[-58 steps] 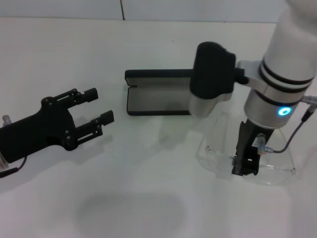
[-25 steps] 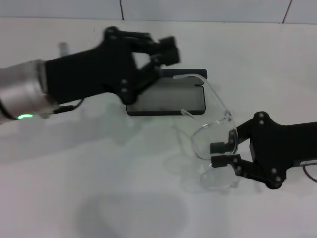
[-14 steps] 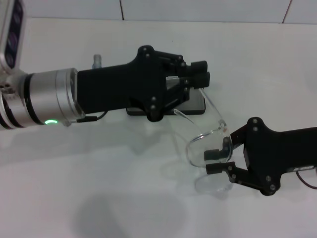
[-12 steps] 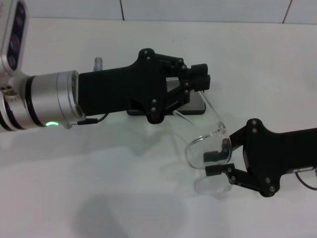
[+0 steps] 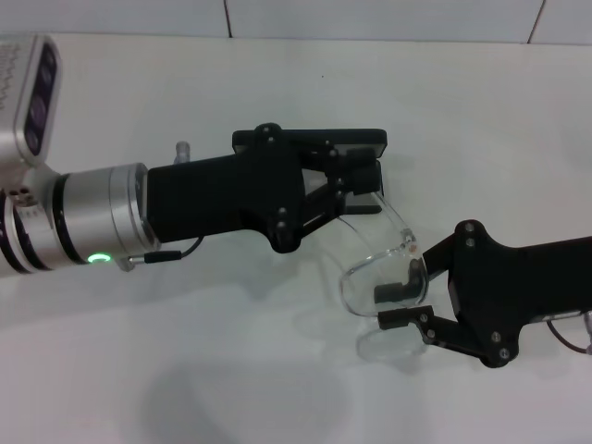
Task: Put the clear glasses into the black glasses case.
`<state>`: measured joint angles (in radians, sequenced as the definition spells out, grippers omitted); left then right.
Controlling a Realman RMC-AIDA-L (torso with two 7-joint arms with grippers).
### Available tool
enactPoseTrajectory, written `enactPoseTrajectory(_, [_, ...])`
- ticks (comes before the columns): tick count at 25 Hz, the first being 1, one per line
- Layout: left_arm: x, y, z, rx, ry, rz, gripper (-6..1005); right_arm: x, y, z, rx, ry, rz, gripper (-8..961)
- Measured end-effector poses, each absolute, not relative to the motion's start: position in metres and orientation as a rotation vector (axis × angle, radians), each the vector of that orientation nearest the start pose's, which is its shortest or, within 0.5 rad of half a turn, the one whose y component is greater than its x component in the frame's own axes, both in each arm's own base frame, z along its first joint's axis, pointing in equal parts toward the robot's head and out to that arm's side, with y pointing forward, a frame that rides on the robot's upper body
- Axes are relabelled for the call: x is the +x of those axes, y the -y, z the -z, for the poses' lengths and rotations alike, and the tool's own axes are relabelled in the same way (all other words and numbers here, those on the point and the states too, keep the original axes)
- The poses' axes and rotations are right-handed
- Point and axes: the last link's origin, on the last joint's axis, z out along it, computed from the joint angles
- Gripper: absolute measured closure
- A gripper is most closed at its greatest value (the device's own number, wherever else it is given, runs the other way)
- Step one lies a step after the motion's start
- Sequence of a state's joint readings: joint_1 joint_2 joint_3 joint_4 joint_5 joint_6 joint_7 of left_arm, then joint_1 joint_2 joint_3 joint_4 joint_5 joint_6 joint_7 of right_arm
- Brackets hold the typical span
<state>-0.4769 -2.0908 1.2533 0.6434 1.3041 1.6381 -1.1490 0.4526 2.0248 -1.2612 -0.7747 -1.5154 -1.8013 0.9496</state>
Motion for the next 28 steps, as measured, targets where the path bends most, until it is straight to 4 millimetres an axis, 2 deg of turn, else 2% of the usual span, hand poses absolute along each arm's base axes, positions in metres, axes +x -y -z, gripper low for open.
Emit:
enactPoseTrajectory(19, [-0.182, -0.29, 0.046, -2.857, 0.206, 1.264, 876, 0.192, -0.283, 0.005, -2.906, 0.423, -1.079, 839])
enactPoseTrajectory(27, [-0.192, -0.304, 0.025, -2.699, 0.222, 1.285, 877, 0.192, -0.282, 0.006, -2.911, 0.425, -1.08, 839])
enactPoseTrajectory(28, [-0.194, -0.31, 0.015, -2.636, 0.228, 1.305, 877, 0.192, -0.282, 0.006, -2.912, 0.426, -1.08, 839])
